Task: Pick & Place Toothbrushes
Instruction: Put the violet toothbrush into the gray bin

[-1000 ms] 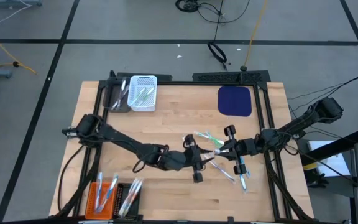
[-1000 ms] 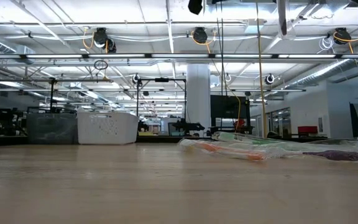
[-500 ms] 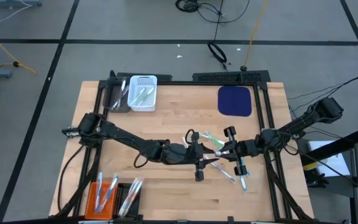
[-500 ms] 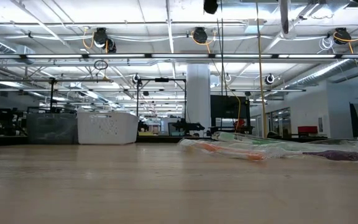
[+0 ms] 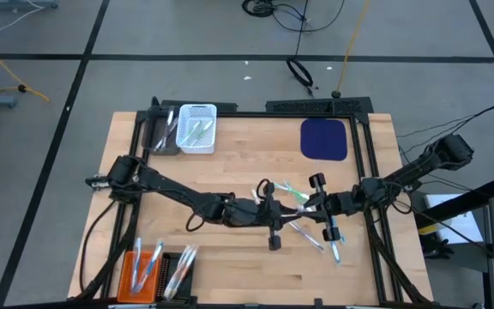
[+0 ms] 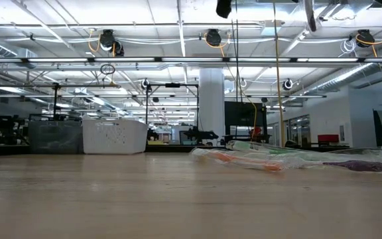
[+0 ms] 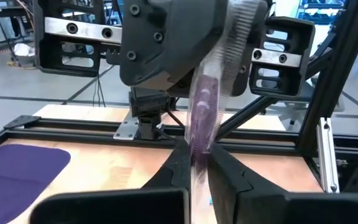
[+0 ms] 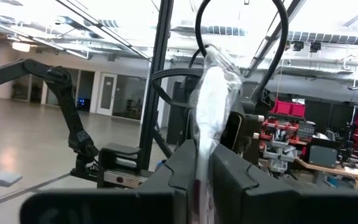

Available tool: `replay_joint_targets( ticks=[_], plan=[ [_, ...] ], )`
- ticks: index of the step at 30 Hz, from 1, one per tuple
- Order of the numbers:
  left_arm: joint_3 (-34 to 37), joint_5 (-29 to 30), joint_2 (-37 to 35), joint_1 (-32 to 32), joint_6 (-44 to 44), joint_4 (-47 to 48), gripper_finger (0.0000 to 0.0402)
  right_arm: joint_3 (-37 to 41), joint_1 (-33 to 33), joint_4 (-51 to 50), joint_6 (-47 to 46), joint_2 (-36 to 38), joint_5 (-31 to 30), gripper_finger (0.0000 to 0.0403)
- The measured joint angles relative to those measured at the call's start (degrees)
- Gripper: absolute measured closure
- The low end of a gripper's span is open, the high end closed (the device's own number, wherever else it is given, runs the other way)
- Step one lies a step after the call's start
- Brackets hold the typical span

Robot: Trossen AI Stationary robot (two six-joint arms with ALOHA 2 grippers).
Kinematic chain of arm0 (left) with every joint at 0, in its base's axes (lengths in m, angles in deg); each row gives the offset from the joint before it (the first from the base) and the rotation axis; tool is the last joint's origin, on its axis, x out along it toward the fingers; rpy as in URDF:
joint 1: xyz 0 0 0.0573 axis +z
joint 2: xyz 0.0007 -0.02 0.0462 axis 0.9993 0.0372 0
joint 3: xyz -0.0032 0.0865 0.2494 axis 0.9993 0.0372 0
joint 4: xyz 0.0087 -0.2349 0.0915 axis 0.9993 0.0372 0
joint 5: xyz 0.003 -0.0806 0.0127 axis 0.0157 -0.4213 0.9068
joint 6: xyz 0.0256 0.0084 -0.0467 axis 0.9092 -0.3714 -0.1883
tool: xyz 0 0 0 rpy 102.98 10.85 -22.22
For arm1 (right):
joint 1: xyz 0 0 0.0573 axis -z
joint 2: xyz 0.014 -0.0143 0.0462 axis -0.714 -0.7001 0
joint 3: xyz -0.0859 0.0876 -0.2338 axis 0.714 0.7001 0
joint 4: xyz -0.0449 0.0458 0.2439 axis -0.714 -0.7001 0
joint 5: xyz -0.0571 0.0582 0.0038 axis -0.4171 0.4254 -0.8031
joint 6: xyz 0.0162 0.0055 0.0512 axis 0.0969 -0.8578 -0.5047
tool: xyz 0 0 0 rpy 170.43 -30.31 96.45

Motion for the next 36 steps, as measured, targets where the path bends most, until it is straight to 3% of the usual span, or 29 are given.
replay_joint_targets(
  ticks=[7, 12, 21, 26, 36],
  plan=[
    [0.00, 0.84, 0.00, -0.07, -1.14, 0.43, 0.0399, 0.00, 0.02, -0.87, -0.34, 0.02, -0.07, 0.0354],
    [0.00, 2.03, 0.00, -0.49, -1.27, 1.03, 0.0400, 0.00, 0.00, -1.48, 0.17, 0.02, -0.08, 0.0308],
    [0.02, 13.62, -5.44, -3.63, -1.37, 14.95, 0.0401, 0.96, 0.27, -2.75, 0.72, 1.21, -4.27, 0.0234],
    [0.02, 19.50, -10.10, -5.55, -6.80, 27.94, 0.0401, 1.44, 0.50, -3.80, 0.59, 2.08, -7.63, 0.0228],
    [0.00, 30.70, -20.46, -6.29, -27.09, 61.54, 0.0401, 1.42, 0.46, -3.88, 0.04, 2.03, -7.48, 0.0237]
  ],
)
